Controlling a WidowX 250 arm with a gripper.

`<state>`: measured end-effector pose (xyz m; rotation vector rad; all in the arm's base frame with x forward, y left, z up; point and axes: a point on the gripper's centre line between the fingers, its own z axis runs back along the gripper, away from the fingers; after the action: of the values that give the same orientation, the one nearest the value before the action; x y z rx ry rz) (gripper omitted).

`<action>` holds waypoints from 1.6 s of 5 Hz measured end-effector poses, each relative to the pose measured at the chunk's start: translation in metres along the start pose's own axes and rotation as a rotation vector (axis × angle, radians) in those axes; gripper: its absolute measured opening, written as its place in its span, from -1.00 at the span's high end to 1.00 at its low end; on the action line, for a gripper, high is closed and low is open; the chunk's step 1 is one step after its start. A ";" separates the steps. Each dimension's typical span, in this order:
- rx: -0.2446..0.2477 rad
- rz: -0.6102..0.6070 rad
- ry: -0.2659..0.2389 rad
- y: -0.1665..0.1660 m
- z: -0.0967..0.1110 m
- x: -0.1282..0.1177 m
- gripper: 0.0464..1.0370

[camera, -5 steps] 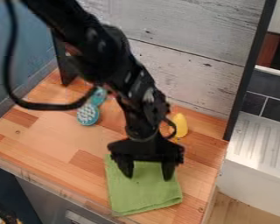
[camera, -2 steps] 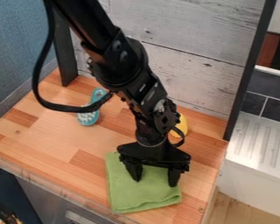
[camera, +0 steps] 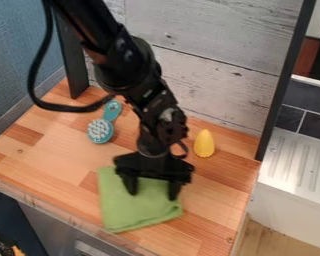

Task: Move the green cloth to the left side of the table

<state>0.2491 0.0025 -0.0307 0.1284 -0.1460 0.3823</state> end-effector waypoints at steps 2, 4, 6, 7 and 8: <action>0.062 0.145 0.004 0.035 -0.010 0.026 -0.93; 0.134 0.273 -0.006 0.064 -0.021 0.056 -0.93; 0.156 0.416 0.001 0.099 -0.026 0.065 -0.93; 0.172 0.481 0.003 0.118 -0.028 0.070 -0.93; 0.187 0.551 0.011 0.135 -0.028 0.075 -0.93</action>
<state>0.2697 0.1581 -0.0328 0.2717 -0.1330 0.9464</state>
